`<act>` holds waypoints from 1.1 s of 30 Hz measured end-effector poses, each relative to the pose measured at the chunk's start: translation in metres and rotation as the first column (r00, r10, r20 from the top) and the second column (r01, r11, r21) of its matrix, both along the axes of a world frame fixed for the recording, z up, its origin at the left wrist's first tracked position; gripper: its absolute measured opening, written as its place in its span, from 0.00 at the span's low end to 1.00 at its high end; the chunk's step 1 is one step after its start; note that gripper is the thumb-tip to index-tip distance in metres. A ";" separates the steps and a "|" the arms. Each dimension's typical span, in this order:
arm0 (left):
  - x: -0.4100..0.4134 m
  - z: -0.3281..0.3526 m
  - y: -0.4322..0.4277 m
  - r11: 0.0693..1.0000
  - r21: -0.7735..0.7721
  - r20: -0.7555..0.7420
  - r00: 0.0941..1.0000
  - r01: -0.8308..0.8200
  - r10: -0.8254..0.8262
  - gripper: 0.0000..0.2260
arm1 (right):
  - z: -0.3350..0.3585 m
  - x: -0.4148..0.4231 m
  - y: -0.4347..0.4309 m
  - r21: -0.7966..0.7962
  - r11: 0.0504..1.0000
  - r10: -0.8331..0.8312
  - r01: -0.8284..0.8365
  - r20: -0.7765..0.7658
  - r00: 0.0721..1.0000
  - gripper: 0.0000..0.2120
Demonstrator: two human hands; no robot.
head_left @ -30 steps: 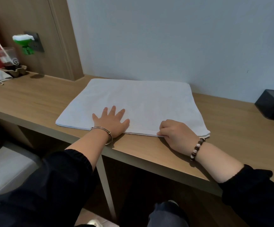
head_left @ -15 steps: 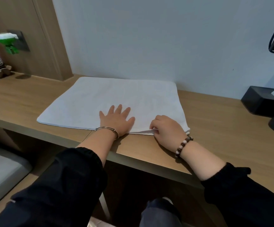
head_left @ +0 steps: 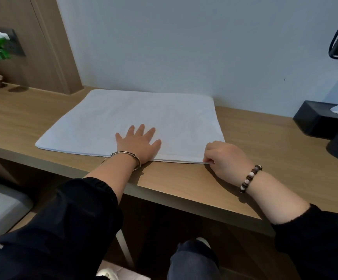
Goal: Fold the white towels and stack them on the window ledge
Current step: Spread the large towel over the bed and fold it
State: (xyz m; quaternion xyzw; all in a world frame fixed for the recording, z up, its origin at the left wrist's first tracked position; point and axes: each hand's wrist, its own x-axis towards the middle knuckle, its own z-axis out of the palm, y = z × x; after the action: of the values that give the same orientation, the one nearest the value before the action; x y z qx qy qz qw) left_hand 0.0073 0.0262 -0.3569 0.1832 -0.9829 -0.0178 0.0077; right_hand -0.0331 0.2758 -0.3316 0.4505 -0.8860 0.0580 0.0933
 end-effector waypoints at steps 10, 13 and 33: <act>-0.019 0.012 0.049 0.988 0.155 0.018 1.000 0.004 -0.007 0.25 | -0.005 0.019 -0.022 -0.118 0.987 0.112 -0.104 0.064 0.992 0.09; -0.014 0.005 0.051 0.996 0.038 0.012 0.996 0.082 -0.083 0.25 | -0.003 0.020 -0.023 -0.146 0.986 0.100 -0.081 0.129 0.987 0.07; 0.009 0.018 0.009 0.997 0.070 -0.023 0.999 -0.045 0.047 0.17 | -0.010 0.057 -0.024 -0.268 0.926 0.323 -0.266 0.195 0.926 0.07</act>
State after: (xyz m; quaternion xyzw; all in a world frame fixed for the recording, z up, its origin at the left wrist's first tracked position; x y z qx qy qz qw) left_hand 0.0162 0.0347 -0.3388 0.2056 -0.9771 -0.0539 0.0137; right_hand 0.0241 0.2522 -0.3418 0.5547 -0.7991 0.2297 0.0309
